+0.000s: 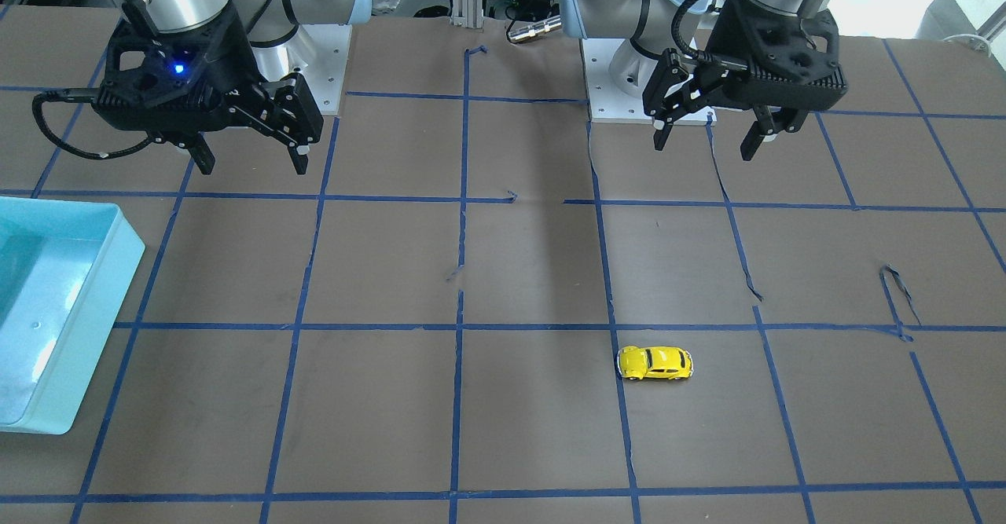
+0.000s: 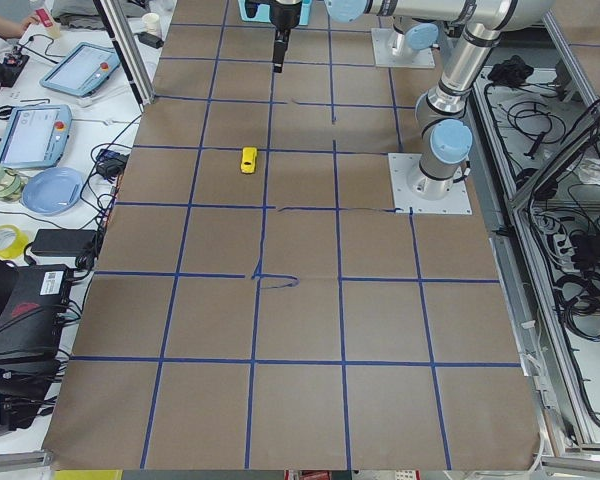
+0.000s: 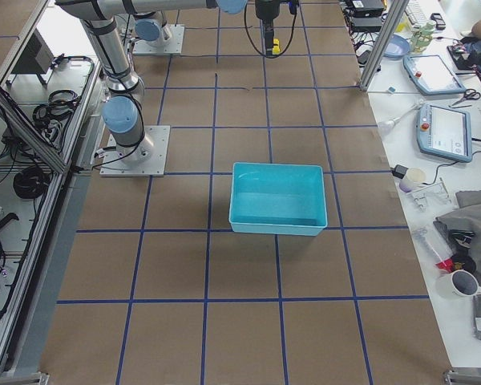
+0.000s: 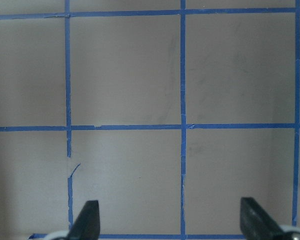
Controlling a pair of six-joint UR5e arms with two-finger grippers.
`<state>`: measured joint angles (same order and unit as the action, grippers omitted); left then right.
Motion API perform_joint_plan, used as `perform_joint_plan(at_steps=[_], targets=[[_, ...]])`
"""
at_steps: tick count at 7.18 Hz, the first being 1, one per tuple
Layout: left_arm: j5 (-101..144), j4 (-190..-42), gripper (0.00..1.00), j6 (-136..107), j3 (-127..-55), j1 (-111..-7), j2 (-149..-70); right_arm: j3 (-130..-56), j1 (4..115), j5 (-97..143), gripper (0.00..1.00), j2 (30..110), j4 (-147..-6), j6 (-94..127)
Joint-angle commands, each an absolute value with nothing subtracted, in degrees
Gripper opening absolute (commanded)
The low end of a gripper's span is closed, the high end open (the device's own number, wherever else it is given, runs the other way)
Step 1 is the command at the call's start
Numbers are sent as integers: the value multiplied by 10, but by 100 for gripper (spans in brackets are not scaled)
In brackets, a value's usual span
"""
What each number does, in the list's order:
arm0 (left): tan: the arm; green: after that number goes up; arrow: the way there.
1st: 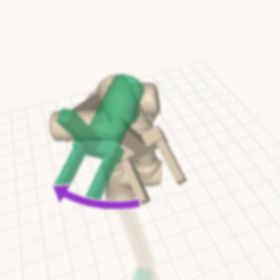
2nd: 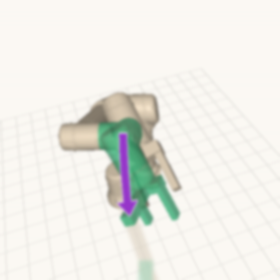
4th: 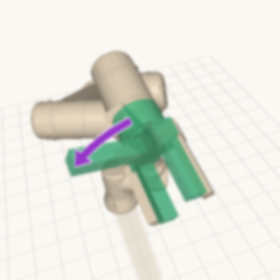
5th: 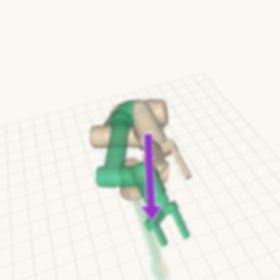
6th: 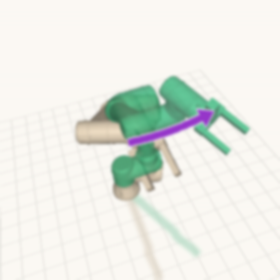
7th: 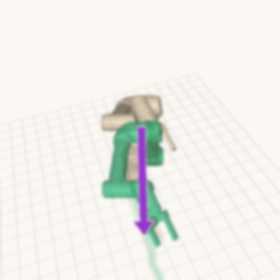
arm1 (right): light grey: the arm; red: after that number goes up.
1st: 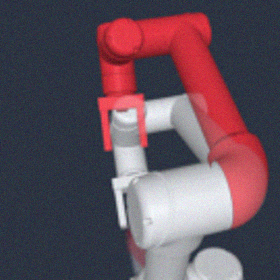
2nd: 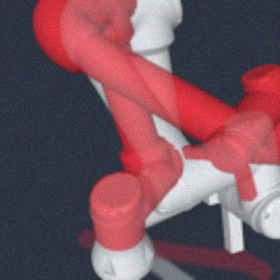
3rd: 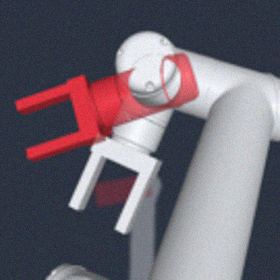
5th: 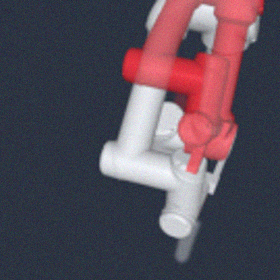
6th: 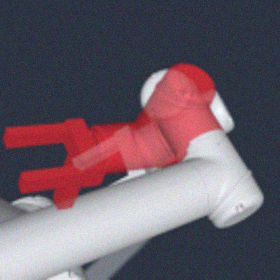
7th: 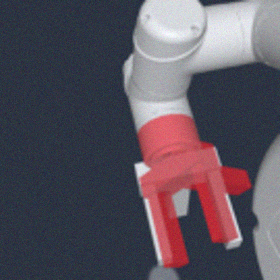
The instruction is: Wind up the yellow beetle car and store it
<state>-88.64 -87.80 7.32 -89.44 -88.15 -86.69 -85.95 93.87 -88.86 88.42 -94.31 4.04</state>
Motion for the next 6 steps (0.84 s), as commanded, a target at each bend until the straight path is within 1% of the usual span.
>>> perform_joint_plan(at_steps=[1, 6], targets=[[-914, -881, 100, 74, -895, -882, -867, -860, 939, -889, 100, 884, -943, 40], [-911, -874, 100, 77, -895, -867, -872, -860, 939, -889, 100, 884, -943, 40]])
